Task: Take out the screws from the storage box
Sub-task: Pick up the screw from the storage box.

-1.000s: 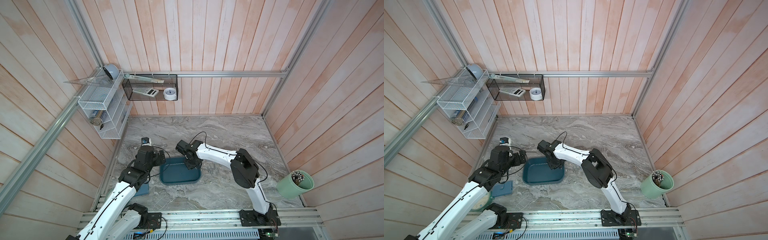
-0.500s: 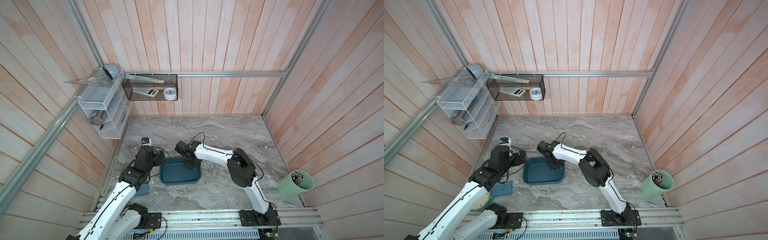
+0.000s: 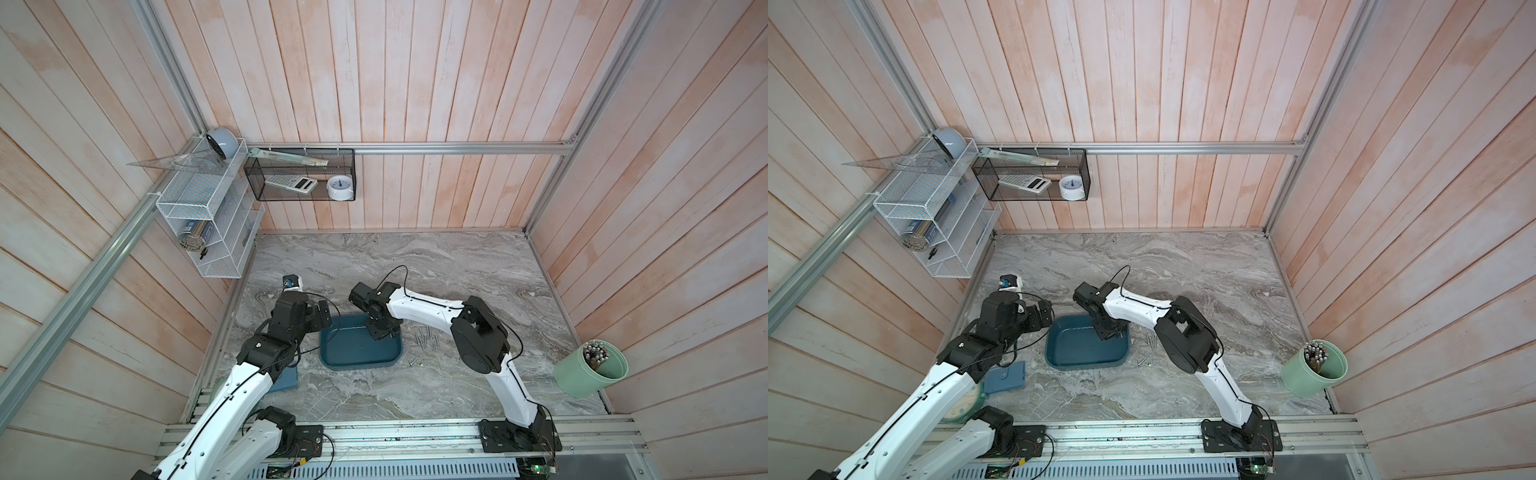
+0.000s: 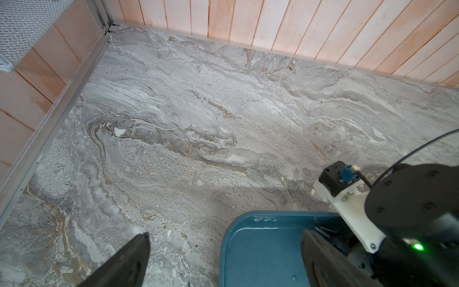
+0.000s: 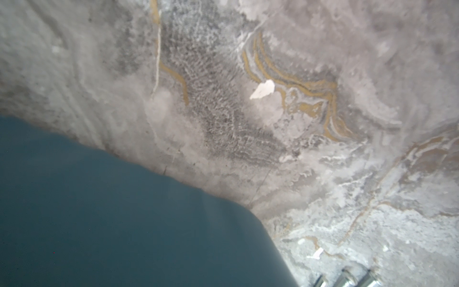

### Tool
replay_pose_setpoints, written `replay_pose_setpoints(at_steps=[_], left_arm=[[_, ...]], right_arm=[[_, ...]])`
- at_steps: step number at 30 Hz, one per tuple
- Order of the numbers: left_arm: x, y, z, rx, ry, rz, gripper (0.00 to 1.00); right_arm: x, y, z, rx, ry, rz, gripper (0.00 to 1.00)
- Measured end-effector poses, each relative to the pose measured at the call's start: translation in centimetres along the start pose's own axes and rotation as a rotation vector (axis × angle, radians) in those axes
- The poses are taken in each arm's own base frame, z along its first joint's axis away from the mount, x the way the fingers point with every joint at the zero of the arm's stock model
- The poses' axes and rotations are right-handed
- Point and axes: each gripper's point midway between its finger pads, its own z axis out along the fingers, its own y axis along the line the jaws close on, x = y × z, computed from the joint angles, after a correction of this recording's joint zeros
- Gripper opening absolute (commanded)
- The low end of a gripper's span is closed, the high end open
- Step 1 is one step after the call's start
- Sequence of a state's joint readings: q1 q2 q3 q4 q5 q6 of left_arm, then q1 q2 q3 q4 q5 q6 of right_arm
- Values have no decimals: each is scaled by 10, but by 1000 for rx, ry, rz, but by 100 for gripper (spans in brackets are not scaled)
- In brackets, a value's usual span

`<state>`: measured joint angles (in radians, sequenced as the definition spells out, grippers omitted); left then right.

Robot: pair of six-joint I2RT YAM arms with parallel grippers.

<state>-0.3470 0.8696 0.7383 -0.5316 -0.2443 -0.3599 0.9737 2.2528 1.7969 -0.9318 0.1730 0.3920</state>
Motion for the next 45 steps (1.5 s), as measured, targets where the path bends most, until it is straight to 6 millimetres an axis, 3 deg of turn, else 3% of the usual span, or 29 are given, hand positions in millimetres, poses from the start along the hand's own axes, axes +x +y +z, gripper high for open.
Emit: replay_pose_setpoints(at_steps=[16, 28, 35, 40, 45], left_arm=[[0, 0, 0, 0, 0, 0, 100], [0, 0, 0, 0, 0, 0, 100], [0, 0, 0, -1, 2, 0, 100], [1, 0, 1, -2, 4, 1, 100], [1, 0, 1, -2, 4, 1, 100]], right_arm=[[-2, 10, 0, -53, -1, 37, 25], [-7, 19, -1, -76, -2, 48, 10], [-2, 19, -3, -88, 6, 53, 9], [5, 16, -14, -99, 1, 63, 8], [-1, 13, -40, -127, -57, 86, 8]])
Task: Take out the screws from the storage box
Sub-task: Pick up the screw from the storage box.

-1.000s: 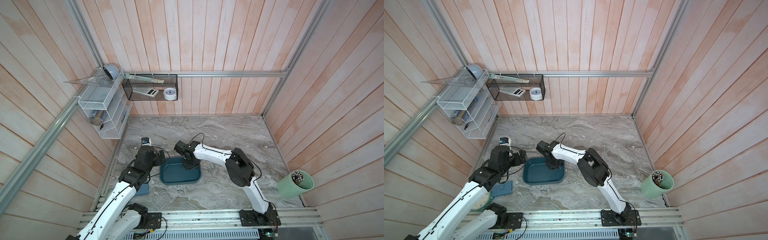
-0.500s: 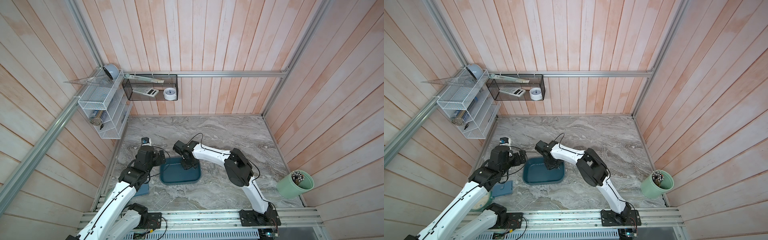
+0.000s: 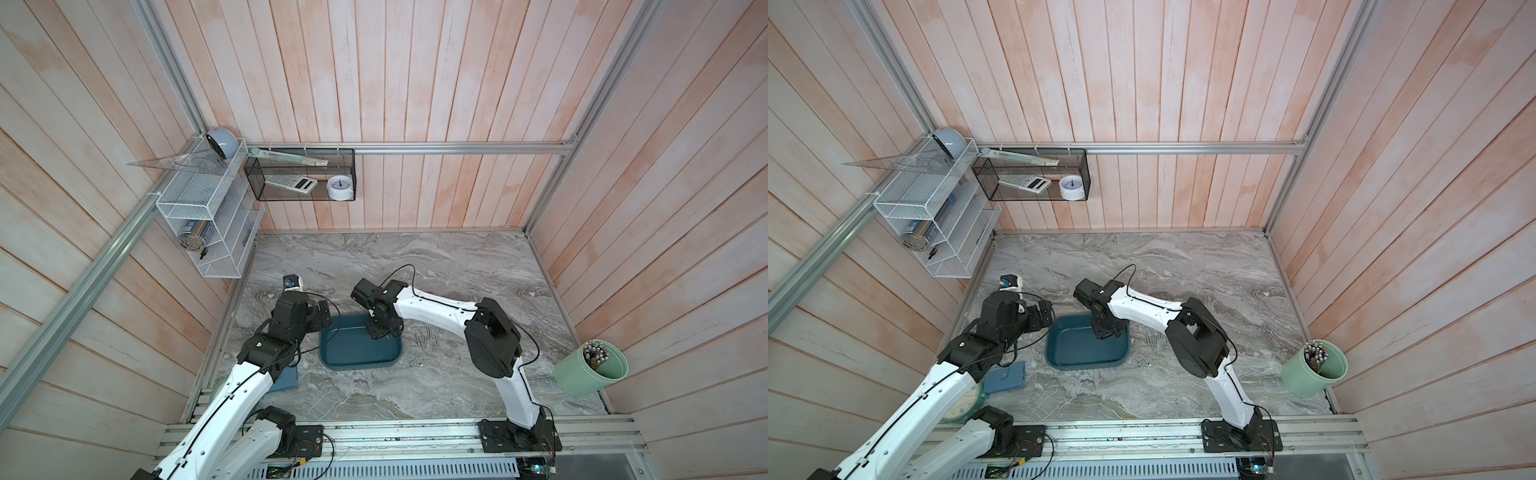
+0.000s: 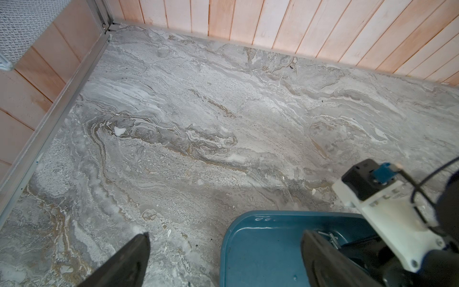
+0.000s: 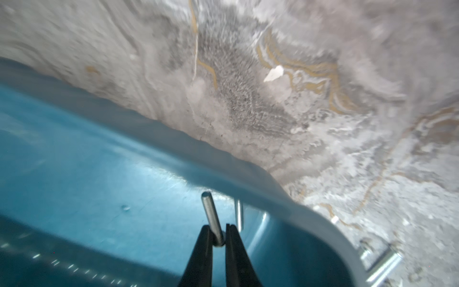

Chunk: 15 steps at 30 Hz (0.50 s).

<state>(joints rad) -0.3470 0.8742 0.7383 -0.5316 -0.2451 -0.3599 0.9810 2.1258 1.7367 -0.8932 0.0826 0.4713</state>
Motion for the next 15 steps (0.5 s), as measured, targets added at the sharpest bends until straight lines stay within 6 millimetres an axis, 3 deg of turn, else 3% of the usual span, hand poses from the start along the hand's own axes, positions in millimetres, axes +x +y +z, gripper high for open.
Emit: replay_pose_setpoints(at_steps=[8, 15], left_arm=[[0, 1, 0, -3, -1, 0, 100], [0, 1, 0, -6, -2, 0, 100]], right_arm=[[-5, -1, -25, -18, -54, 14, 8], [12, -35, -44, 6, -76, 78, 7]])
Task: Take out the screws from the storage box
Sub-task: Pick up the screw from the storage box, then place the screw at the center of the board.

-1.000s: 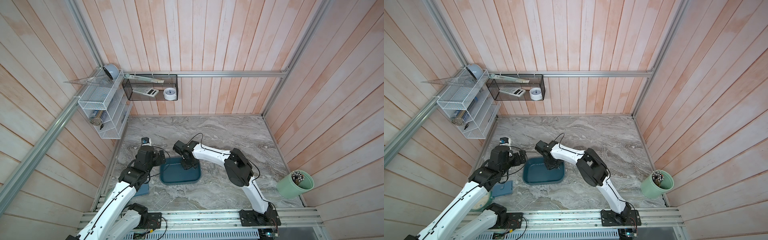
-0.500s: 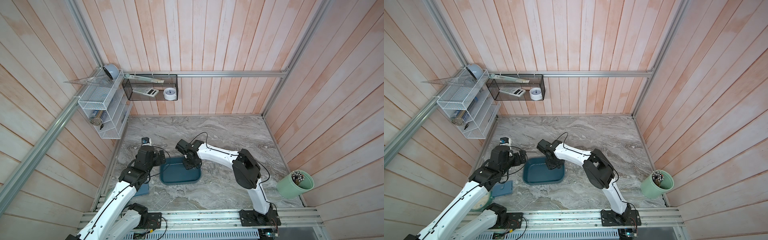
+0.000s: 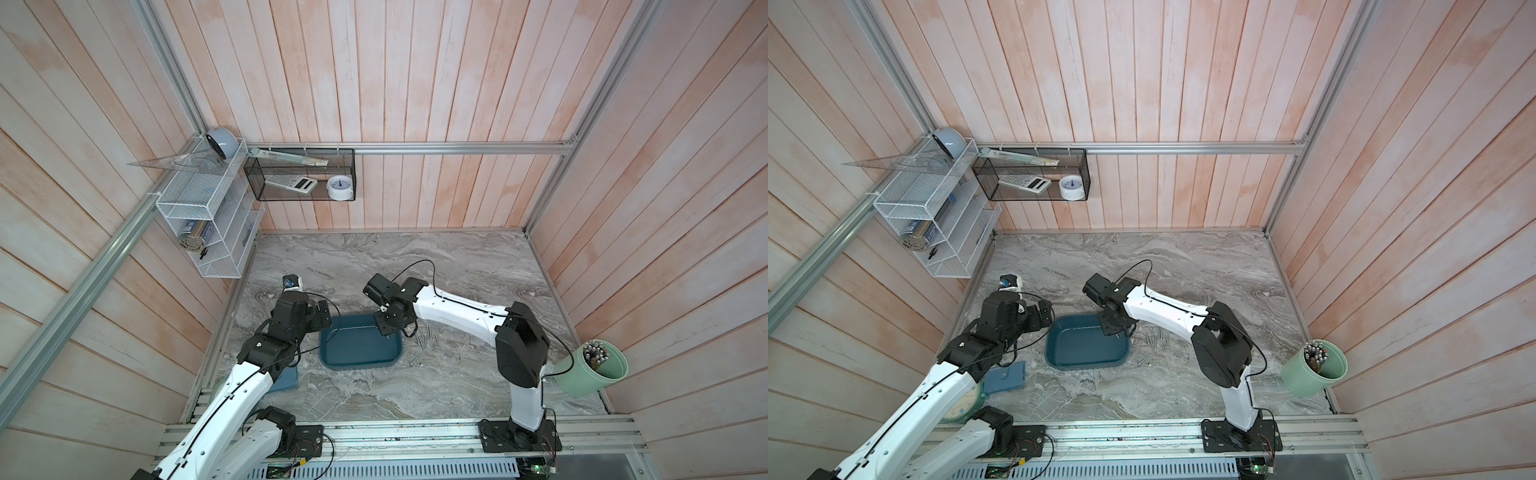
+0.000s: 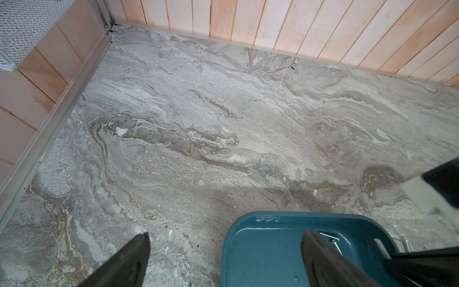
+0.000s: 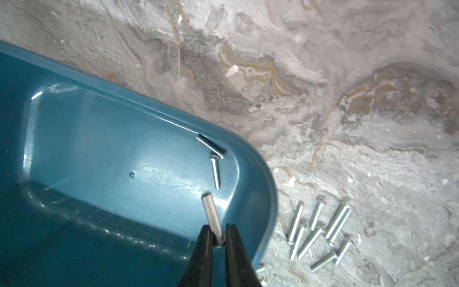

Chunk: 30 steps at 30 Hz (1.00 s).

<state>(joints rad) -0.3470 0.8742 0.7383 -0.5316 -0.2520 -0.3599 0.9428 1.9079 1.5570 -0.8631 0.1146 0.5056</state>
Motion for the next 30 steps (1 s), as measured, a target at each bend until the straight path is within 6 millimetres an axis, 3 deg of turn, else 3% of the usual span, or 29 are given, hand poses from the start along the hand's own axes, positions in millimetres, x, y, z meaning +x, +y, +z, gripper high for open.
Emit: replay_pose_setpoints(at_steps=[6, 10, 20, 30], left_arm=[[0, 0, 0, 0, 0, 0, 100], [0, 0, 0, 0, 0, 0, 100], [1, 0, 1, -1, 5, 1, 100], [3, 0, 3, -4, 14, 4, 100]], right_arm=[[12, -64, -21, 19, -42, 158, 7], [28, -94, -14, 64, -10, 217, 8], [68, -97, 33, 96, 152, 226, 9], [84, -93, 51, 92, 225, 233, 14]])
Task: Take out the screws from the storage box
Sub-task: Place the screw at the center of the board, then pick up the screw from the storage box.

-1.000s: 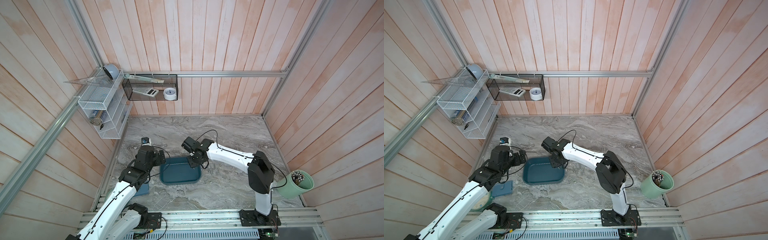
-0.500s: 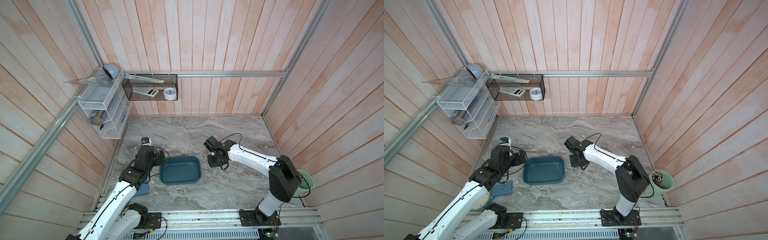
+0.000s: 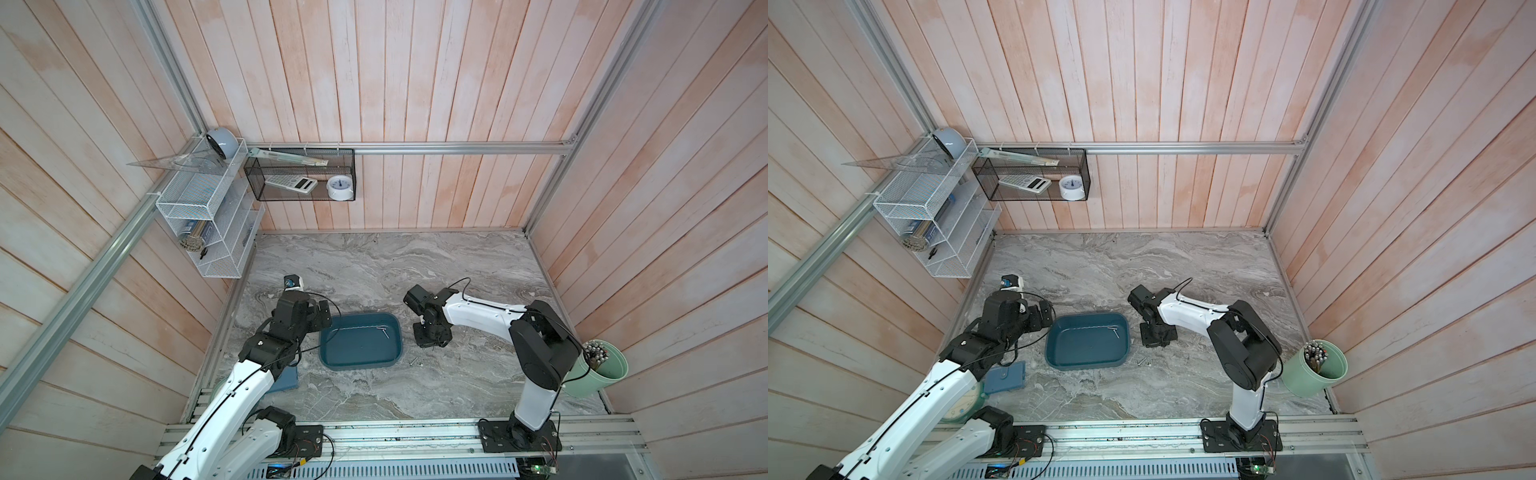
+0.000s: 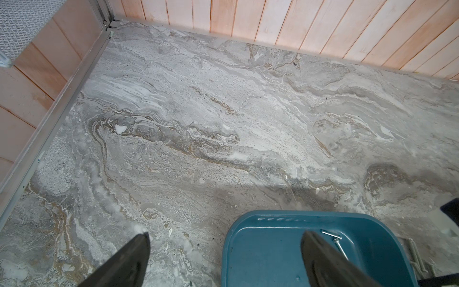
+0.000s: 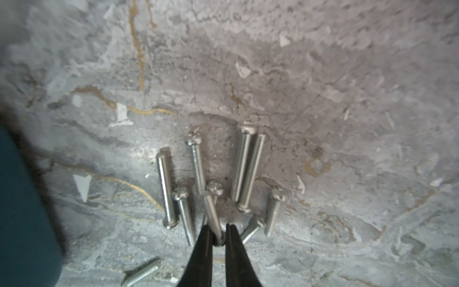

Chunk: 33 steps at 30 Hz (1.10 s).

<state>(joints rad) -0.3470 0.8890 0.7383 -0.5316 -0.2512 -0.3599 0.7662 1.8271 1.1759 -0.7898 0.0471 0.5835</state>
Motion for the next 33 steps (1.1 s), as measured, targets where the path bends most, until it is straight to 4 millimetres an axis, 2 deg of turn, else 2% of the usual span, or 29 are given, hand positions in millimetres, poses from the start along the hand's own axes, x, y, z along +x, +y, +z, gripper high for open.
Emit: replay_pose_setpoints(at_steps=[11, 20, 24, 27, 28, 29, 30, 33], left_arm=[[0, 0, 0, 0, 0, 0, 100], [0, 0, 0, 0, 0, 0, 100], [0, 0, 0, 0, 0, 0, 100], [0, 0, 0, 0, -1, 0, 100], [0, 0, 0, 0, -1, 0, 100], [0, 0, 0, 0, -1, 0, 100], [0, 0, 0, 0, -1, 0, 100], [0, 0, 0, 0, -1, 0, 100]], right_arm=[[-1, 6, -3, -5, -4, -11, 25], [-8, 12, -15, -38, -31, -10, 29], [-13, 16, -29, -70, -73, -6, 37], [-20, 21, -44, -106, -130, -5, 49], [-23, 23, -51, -120, -154, -5, 55], [-26, 26, -57, -137, -179, -4, 66], [-29, 28, -63, -151, -202, -4, 69], [-36, 37, -76, -190, -260, -23, 66]])
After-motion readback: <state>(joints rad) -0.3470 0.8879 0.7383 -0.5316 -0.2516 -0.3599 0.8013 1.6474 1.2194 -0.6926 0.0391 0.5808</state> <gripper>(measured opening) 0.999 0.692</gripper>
